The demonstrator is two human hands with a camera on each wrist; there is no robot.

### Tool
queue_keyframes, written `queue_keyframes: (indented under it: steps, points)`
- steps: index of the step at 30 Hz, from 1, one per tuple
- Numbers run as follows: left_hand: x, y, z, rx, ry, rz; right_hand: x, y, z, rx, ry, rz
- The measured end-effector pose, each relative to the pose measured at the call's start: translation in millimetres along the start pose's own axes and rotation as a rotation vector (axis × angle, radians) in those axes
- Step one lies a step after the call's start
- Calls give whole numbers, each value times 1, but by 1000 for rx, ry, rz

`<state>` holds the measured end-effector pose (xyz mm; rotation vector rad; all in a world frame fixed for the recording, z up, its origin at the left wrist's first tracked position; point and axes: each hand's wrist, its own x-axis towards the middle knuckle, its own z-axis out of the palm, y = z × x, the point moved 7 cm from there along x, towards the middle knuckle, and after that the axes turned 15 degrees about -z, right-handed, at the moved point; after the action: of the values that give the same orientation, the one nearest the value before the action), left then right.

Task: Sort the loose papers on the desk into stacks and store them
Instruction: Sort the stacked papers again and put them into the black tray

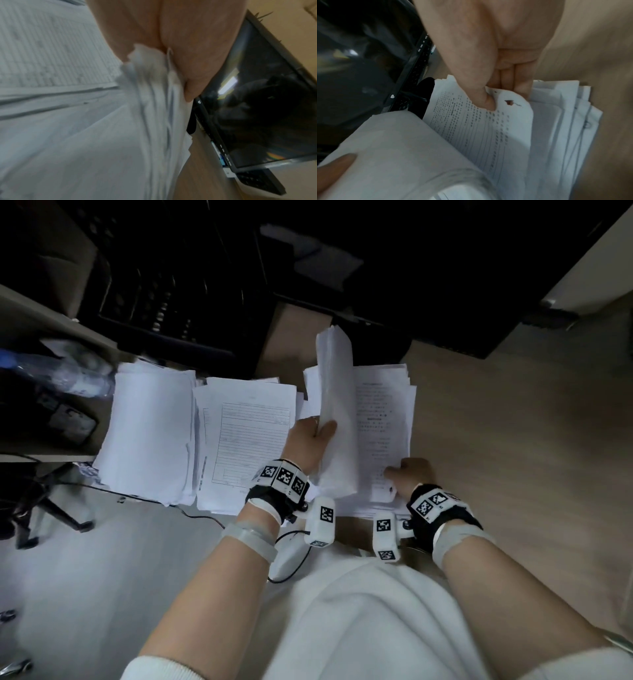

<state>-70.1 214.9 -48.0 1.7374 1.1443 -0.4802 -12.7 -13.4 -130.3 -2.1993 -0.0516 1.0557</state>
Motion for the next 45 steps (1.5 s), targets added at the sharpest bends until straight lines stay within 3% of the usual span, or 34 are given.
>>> queue_keyframes:
  steps: [3, 5, 8, 10, 12, 15, 21, 25, 31, 35, 37, 39, 41, 43, 45]
  points:
    - [2, -14, 32, 46, -101, -29, -6, 11, 1, 41, 0, 37]
    - [4, -23, 49, 11, -153, -74, -5, 14, -3, 18, 96, 32]
    - [10, -30, 67, -115, -197, -147, -5, -5, -22, -161, 235, -124]
    - [13, -30, 72, -181, -210, -172, 0, -16, -15, 95, 160, -215]
    - [15, -32, 74, -245, -205, -193, 1, -22, -1, 325, 43, -204]
    - [18, -33, 74, -268, -207, -188, 0, -24, 8, 439, -8, -162]
    - [20, -38, 53, -227, -132, -155, 6, -10, -17, 223, 200, -154]
    - [21, -47, 32, -199, -63, -140, 10, 4, -15, 153, 167, -81]
    - [19, -51, 8, -356, 10, -169, 10, 15, 3, 99, 81, 23]
    - [16, -45, 13, -317, -58, -138, -5, 11, 1, 18, 145, 55]
    - [16, -47, 23, -286, -109, -133, -14, 0, -16, -164, 295, -18]
    - [13, -47, 33, -281, -152, -136, -16, -23, -24, -192, 362, -219]
    - [13, -49, 45, -283, -198, -144, -10, -37, -9, 98, 182, -318]
    - [11, -51, 56, -306, -247, -172, -7, -42, 12, 284, -21, -288]
    - [10, -53, 64, -366, -288, -212, -8, -40, 24, 360, -95, -262]
